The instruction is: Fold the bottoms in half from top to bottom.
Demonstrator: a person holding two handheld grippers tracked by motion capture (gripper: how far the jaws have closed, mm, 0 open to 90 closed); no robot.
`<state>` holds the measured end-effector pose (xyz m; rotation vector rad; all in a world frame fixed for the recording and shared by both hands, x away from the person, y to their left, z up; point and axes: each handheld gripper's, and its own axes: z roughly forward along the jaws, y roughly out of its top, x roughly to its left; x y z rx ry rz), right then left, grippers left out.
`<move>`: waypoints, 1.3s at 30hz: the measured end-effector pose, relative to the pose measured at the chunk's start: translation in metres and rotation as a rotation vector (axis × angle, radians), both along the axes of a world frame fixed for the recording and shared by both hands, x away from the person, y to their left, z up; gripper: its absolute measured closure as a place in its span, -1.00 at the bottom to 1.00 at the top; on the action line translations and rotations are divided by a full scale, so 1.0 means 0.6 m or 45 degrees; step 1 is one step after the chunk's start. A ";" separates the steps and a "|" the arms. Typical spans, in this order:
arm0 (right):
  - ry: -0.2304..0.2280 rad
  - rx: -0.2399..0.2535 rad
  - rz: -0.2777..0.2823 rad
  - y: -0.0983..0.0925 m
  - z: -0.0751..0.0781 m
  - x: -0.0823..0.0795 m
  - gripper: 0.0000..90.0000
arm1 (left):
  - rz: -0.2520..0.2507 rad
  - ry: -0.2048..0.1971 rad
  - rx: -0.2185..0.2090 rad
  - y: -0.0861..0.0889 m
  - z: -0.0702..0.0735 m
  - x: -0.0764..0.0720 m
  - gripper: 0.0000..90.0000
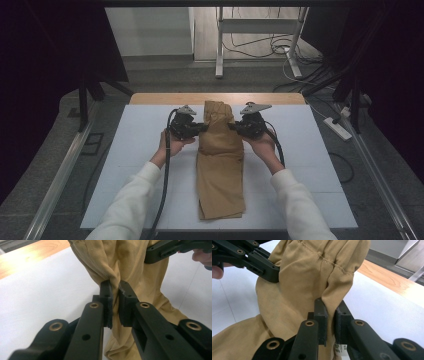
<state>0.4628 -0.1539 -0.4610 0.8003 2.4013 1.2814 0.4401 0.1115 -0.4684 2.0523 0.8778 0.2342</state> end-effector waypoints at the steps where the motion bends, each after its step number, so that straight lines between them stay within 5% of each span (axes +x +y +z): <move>1: 0.002 -0.001 0.001 0.000 0.000 -0.001 0.83 | -0.001 0.002 -0.004 0.000 0.000 -0.001 0.82; 39: 0.009 -0.002 0.065 -0.009 -0.008 -0.054 0.83 | -0.064 -0.008 -0.024 0.007 -0.016 -0.058 0.79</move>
